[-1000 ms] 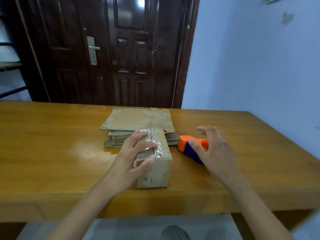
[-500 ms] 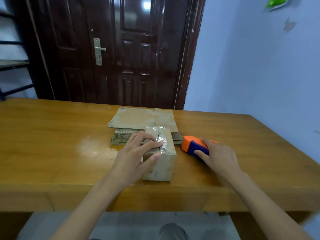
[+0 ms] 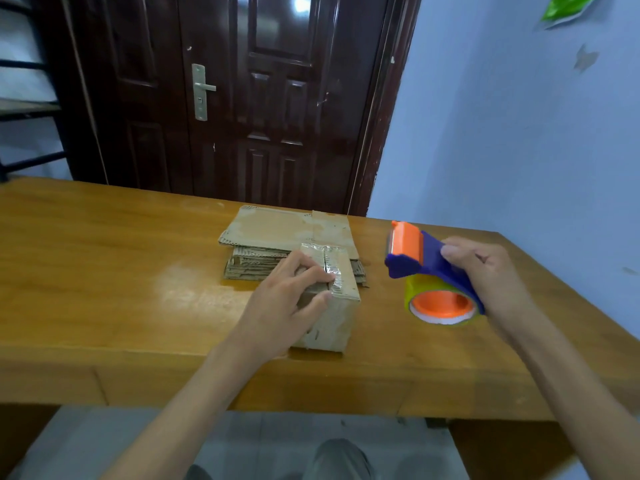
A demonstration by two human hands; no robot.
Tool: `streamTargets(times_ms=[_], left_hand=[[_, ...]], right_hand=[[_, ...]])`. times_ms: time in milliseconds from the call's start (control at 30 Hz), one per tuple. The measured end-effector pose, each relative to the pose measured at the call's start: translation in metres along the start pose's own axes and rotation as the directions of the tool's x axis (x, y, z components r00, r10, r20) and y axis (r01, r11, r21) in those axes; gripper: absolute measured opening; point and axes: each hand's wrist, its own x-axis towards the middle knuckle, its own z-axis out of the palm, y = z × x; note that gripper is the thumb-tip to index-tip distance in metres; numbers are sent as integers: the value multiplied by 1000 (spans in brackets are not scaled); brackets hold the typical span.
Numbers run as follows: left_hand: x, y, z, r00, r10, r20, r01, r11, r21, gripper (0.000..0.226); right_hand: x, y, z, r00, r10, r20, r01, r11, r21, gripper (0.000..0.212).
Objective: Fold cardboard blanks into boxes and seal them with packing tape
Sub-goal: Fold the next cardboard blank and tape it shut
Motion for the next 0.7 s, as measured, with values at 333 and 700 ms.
streamTargets(times_ms=[333,700], left_hand=[[11,32,-33,931,-324,167,364,839,-404,51],[9,47,-36,957,-278,89,290,884,-367,37]], right_hand=[[15,-16,53,980,-35,196,26,999,46,34],[13,-23,48,972,-114,204,142,982,-126,24]])
